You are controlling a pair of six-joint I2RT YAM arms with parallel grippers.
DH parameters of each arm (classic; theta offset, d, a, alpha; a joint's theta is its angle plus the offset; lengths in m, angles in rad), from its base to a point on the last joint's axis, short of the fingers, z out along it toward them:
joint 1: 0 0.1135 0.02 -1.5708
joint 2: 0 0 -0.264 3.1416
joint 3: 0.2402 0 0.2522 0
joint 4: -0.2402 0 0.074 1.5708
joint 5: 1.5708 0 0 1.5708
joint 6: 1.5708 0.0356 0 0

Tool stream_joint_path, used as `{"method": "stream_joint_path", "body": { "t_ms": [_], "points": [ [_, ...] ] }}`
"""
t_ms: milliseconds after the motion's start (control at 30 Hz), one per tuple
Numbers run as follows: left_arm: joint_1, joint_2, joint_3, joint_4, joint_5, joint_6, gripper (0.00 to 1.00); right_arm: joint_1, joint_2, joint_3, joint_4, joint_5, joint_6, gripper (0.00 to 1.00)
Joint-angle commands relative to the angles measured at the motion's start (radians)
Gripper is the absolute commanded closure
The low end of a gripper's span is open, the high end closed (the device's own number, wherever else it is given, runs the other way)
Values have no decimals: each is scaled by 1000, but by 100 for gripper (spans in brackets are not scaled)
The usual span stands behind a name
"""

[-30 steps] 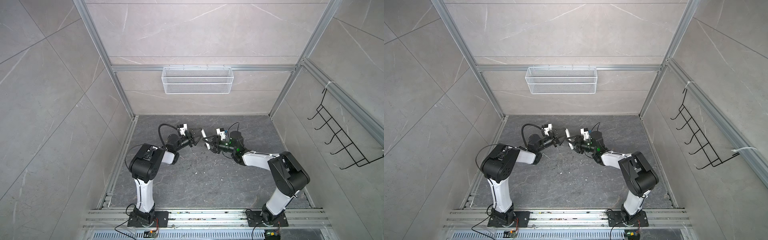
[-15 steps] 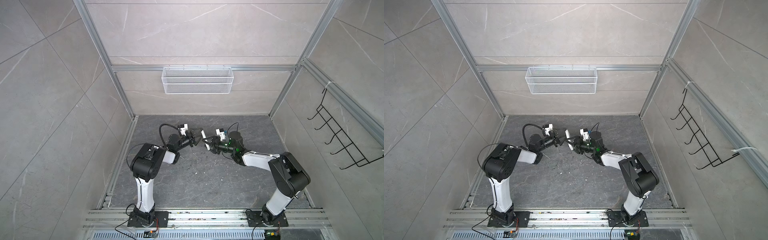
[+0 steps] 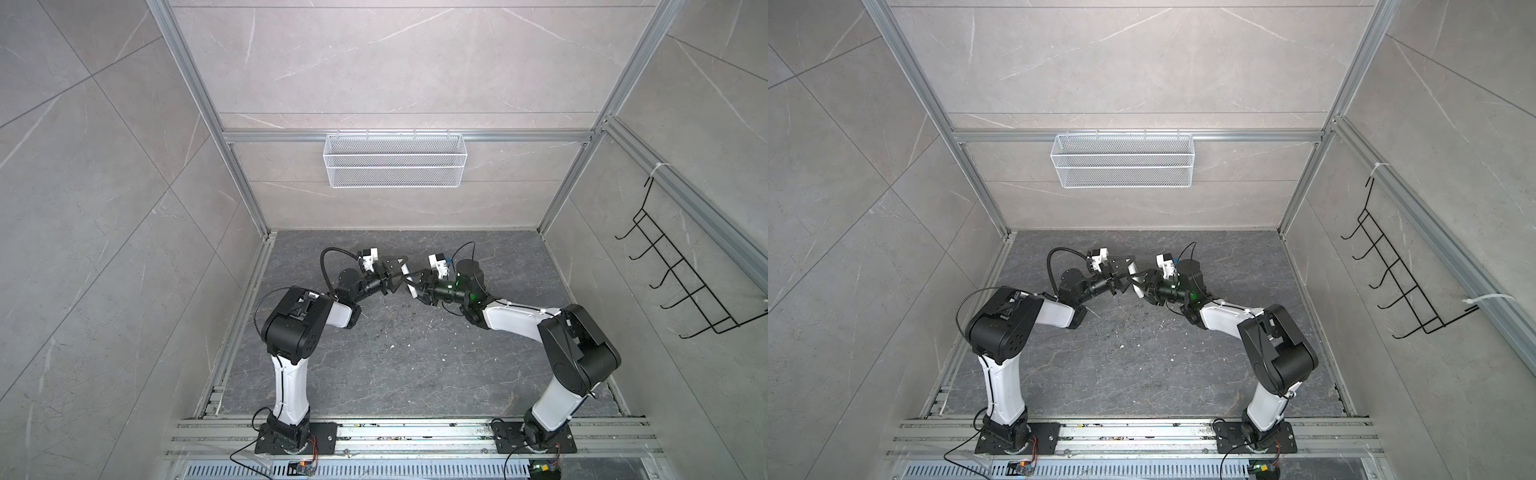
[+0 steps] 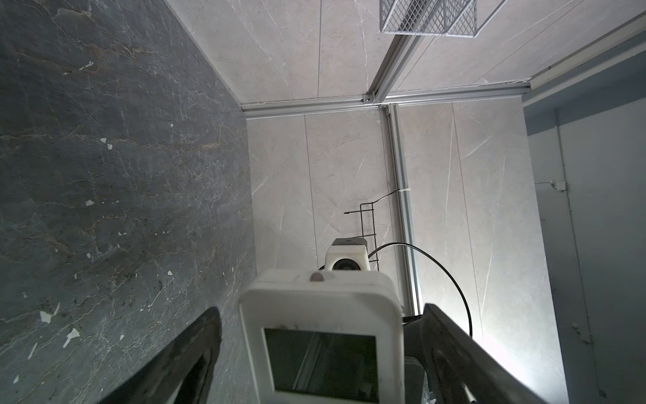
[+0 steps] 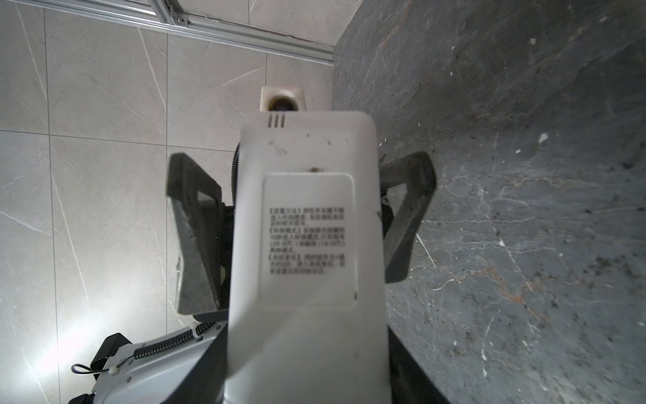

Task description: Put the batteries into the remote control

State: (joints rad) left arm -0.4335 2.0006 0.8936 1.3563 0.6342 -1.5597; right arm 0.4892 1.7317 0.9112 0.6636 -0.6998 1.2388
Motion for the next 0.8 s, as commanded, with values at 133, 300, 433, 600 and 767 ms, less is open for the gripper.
{"method": "stream_joint_path", "body": {
  "t_ms": [133, 300, 433, 600, 767],
  "points": [
    [-4, 1, 24, 59, 10, 8, 28, 15, 12, -14, 99, -11, 28, 58],
    [-3, 0, 22, 59, 9, 5, 36, 14, 23, -9, 113, -13, 38, 58],
    [-4, 4, 17, 58, 6, 5, 49, 14, 23, -9, 108, -14, 32, 58],
    [-4, 10, 2, 58, 0, 10, 59, 14, 32, -28, 106, -11, 26, 52],
    [18, 23, -20, 58, 3, 30, 63, 11, -3, -42, -3, -1, -57, 22]
  ]
}}
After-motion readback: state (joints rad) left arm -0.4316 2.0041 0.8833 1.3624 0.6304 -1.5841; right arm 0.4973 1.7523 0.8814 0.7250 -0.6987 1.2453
